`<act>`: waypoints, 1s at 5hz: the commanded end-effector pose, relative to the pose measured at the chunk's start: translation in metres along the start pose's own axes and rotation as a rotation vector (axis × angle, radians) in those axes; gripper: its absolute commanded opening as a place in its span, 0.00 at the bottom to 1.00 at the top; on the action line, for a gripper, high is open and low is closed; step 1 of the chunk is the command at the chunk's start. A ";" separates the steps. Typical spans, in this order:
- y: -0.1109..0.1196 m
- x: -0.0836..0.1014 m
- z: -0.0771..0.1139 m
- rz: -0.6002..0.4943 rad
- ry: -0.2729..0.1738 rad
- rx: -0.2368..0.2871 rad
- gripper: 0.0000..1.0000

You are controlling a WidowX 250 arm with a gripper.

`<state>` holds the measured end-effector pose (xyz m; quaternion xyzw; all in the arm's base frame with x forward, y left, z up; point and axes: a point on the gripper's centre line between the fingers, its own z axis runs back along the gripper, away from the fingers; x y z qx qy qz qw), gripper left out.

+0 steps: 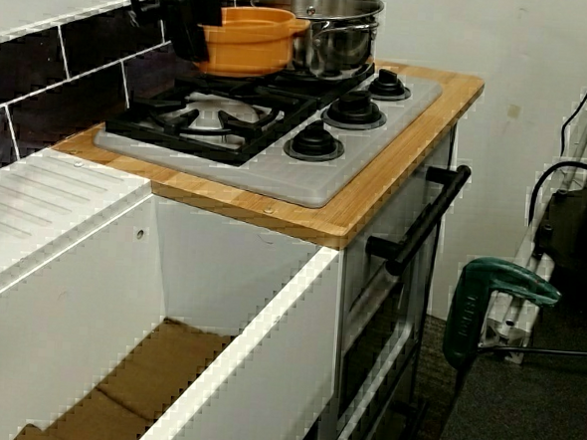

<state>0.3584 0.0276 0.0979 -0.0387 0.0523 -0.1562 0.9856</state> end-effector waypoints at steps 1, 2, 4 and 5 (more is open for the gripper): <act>0.000 -0.010 0.018 0.002 -0.118 0.065 0.00; 0.004 -0.006 0.015 0.009 -0.123 0.086 0.00; 0.006 -0.006 0.017 0.014 -0.172 0.095 0.00; 0.007 -0.008 0.015 0.030 -0.210 0.094 0.00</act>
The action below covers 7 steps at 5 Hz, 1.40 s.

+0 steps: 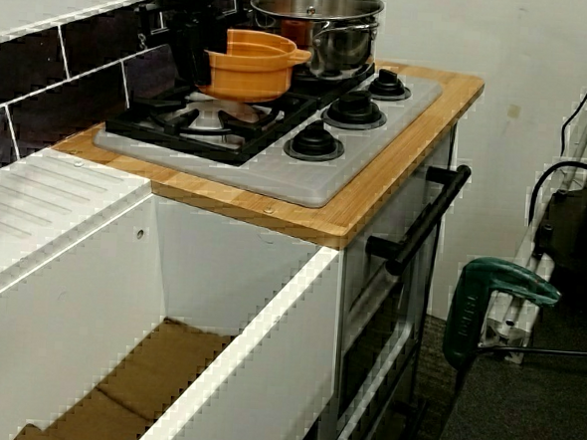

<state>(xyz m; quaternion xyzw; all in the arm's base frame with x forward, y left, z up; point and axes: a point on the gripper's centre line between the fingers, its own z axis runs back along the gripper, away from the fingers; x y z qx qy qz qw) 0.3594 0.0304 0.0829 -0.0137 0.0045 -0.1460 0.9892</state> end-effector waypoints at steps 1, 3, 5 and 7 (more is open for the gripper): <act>0.004 -0.008 0.031 0.015 -0.138 0.027 0.00; 0.005 -0.006 0.036 0.028 -0.145 0.031 1.00; 0.007 -0.006 0.038 0.044 -0.150 0.026 1.00; 0.003 -0.001 0.057 0.057 -0.179 -0.002 1.00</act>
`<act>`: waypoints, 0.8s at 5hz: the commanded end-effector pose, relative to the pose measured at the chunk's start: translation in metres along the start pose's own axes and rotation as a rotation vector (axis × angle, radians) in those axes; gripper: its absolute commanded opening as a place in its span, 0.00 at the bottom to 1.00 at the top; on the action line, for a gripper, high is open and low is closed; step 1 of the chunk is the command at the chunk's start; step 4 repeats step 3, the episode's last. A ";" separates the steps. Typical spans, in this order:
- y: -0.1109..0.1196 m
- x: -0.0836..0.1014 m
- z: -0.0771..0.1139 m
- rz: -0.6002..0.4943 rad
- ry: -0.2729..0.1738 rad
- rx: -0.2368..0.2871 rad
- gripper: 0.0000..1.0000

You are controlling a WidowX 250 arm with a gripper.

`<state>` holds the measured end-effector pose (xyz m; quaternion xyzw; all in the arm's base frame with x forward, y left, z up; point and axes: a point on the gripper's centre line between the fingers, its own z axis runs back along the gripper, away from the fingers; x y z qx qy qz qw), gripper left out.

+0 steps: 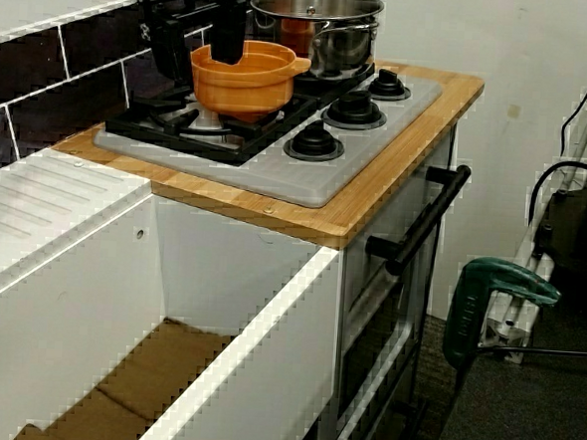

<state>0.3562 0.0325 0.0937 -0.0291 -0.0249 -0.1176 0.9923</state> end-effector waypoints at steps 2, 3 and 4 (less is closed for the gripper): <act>-0.016 0.005 0.068 -0.028 -0.157 -0.017 1.00; -0.027 0.006 0.083 -0.049 -0.173 -0.038 1.00; -0.027 0.006 0.083 -0.049 -0.173 -0.038 1.00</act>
